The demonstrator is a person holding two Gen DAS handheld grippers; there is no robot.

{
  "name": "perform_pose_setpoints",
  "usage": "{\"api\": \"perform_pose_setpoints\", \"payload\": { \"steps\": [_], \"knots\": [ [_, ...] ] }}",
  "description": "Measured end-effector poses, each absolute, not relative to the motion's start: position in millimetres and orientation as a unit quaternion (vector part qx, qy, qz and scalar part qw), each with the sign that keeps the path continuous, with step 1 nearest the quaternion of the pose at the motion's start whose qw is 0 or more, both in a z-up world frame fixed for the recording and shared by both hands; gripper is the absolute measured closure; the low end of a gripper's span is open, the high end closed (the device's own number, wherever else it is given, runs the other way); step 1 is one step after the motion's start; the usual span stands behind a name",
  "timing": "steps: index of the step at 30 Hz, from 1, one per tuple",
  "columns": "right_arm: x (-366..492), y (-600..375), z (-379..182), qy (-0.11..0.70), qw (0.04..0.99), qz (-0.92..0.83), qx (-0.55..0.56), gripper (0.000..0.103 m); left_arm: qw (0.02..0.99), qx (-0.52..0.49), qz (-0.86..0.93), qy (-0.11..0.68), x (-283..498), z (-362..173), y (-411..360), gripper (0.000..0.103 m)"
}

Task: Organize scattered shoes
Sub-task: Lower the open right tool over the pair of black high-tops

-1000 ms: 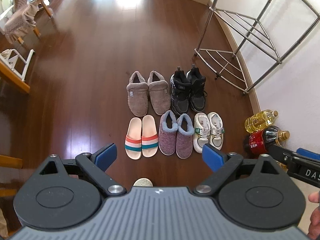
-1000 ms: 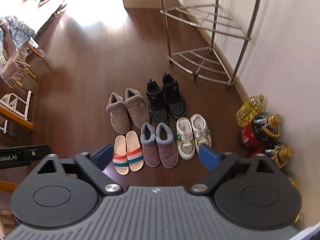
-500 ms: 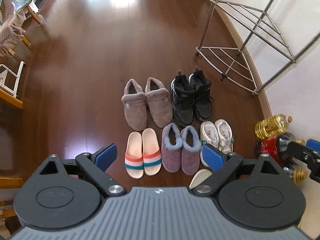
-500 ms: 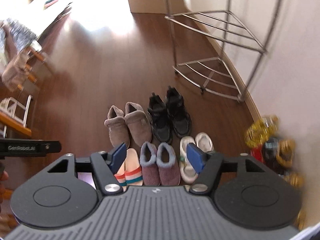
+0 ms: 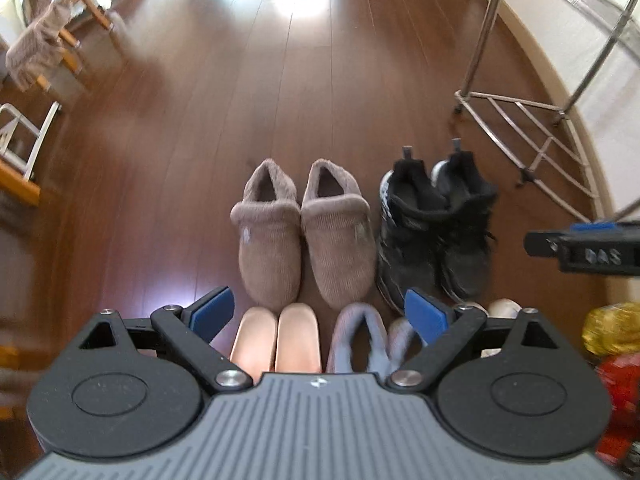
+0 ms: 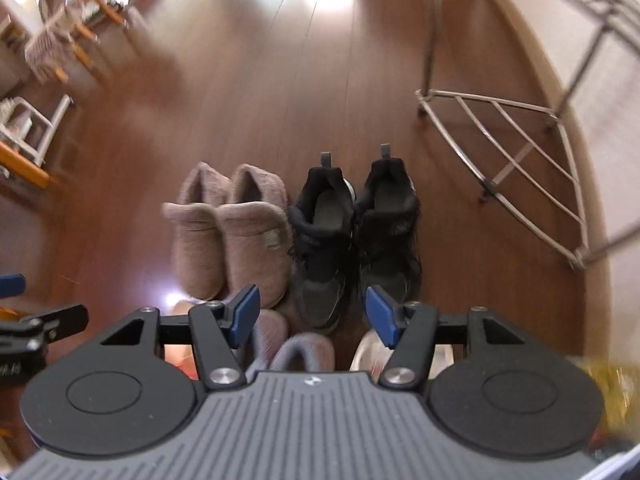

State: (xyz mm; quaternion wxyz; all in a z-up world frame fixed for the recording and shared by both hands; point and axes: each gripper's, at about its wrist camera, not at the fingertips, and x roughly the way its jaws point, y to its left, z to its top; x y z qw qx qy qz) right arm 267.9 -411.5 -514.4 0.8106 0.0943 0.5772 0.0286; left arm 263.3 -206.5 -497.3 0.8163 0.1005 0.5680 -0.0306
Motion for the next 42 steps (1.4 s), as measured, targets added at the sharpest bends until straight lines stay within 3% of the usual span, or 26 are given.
{"api": "perform_pose_setpoints", "payload": {
  "steps": [6,12,18,26,33,36,38,42],
  "knots": [
    [329,-399,-625,0.567,0.821,0.022,0.065,0.048,0.833,0.11,-0.042,0.541,318,-591,-211,0.01],
    [376,-389,-689,0.578,0.815,0.023,0.022,0.049,0.846,0.114,-0.031,0.519,363,-637,-207,0.01],
    [422,-373,-753,0.668,0.742,0.022,-0.045,0.056,0.851,0.122,-0.021,0.51,385,-655,-196,0.009],
    [440,-398,-777,0.696,0.714,-0.024,0.074,0.054,0.837,0.125,-0.036,0.531,368,-674,-185,0.009],
    [456,-420,-798,0.71,0.679,-0.064,0.176,0.059,0.83,0.13,-0.045,0.541,354,-682,-178,0.009],
    [450,-409,-812,0.745,0.658,-0.051,0.1,0.067,0.825,0.12,-0.044,0.55,359,-683,-180,0.009],
    [442,-394,-815,0.755,0.652,-0.034,0.063,0.066,0.828,0.119,-0.049,0.546,359,-678,-183,0.009],
    [437,-389,-818,0.735,0.675,-0.038,0.047,0.074,0.829,0.121,-0.058,0.543,354,-675,-189,0.009]
  ]
}}
